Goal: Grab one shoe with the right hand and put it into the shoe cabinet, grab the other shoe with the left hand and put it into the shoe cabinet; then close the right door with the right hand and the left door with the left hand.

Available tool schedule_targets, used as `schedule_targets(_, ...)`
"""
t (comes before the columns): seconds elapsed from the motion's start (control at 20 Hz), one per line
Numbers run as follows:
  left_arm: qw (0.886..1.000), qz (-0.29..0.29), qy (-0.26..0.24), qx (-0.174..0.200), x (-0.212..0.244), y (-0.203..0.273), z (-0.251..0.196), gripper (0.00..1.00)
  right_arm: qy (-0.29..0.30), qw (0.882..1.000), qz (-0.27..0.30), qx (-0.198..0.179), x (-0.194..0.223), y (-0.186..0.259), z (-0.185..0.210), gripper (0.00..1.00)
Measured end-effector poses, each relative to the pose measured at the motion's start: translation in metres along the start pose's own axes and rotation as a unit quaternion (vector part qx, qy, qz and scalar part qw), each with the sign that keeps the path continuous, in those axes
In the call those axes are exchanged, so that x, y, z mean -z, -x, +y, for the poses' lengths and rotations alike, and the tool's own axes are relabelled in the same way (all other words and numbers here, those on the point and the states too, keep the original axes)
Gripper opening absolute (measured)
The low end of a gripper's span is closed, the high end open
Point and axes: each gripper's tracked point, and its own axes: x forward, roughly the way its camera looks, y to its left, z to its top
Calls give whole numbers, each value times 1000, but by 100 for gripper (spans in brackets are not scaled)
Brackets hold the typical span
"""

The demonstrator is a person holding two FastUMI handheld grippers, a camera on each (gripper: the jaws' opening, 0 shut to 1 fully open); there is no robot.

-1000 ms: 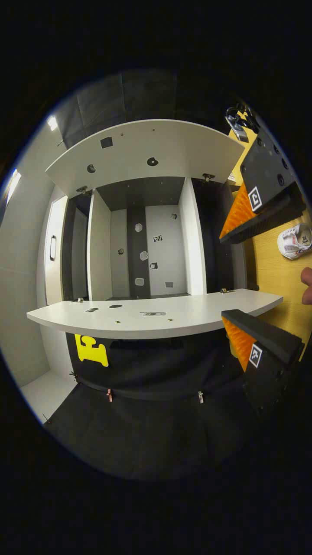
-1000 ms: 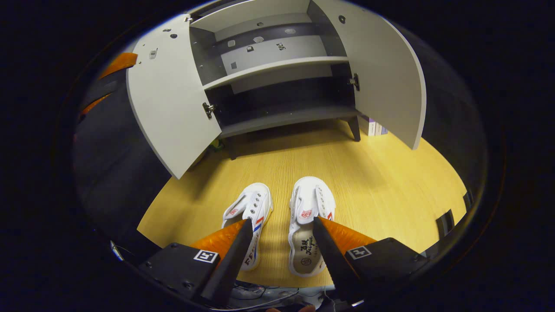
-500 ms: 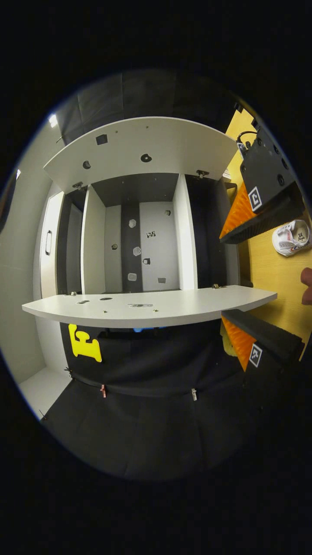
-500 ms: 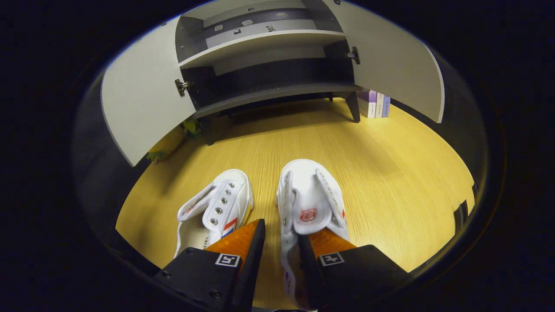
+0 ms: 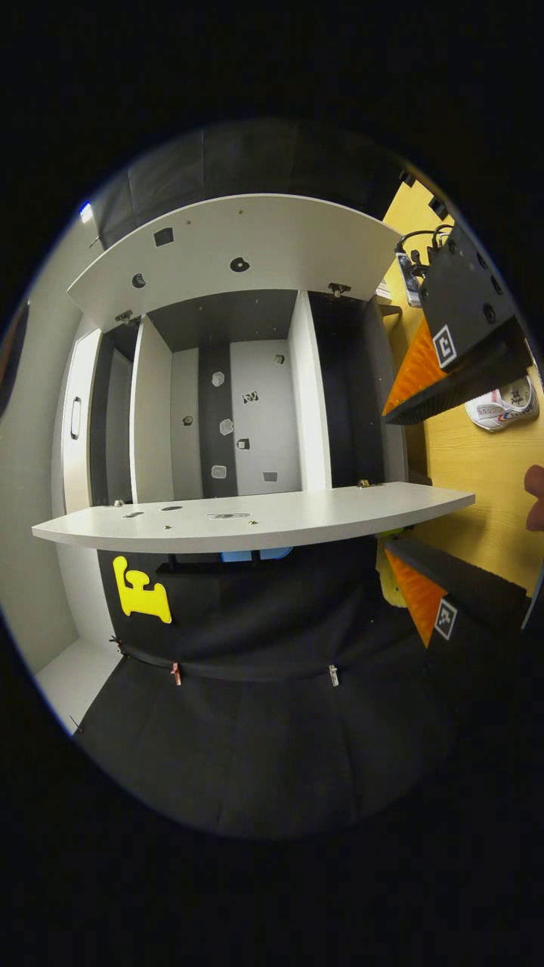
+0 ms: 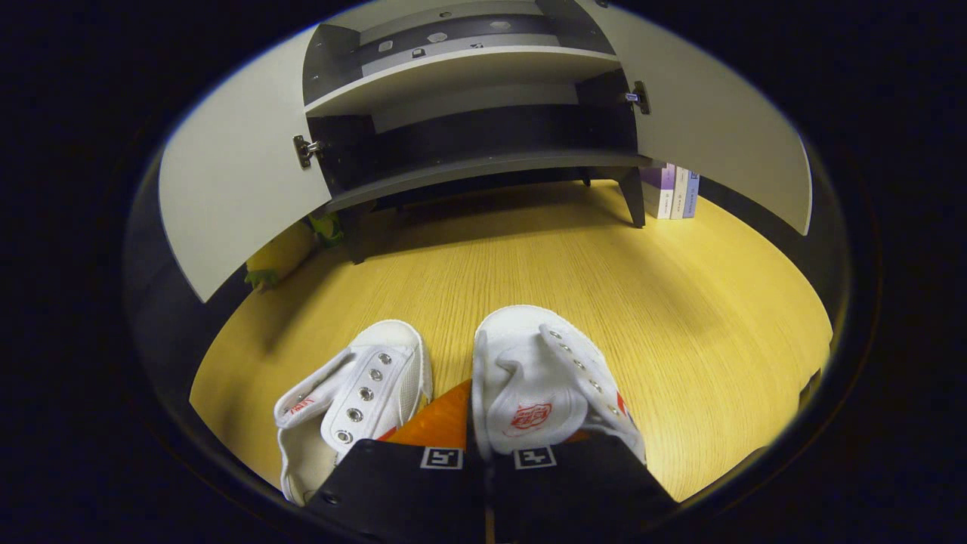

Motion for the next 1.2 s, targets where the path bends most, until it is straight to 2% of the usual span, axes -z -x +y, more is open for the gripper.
schedule_targets(0.2,1000,-6,2,1,-7,-1,-2,94,-18,1000,-17,-5,-33,16,-4,10)
schedule_targets(0.5,1000,-5,10,8,-8,-6,-7,95,-6,998,-58,-25,-121,64,9,10)
schedule_targets(0.7,999,3,34,23,-6,-9,-15,94,3,995,-91,-29,-198,97,20,10)
schedule_targets(0.9,999,0,30,34,-10,-13,-23,95,-3,993,-113,-34,-274,116,30,9)
schedule_targets(1.1,998,1,34,46,-7,-16,-31,95,0,990,-133,-45,-354,111,42,9)
schedule_targets(1.15,998,2,35,47,-6,-16,-32,94,4,990,-137,-44,-373,107,44,5)
schedule_targets(1.2,998,2,36,48,-6,-17,-33,94,9,989,-140,-44,-392,101,44,10)
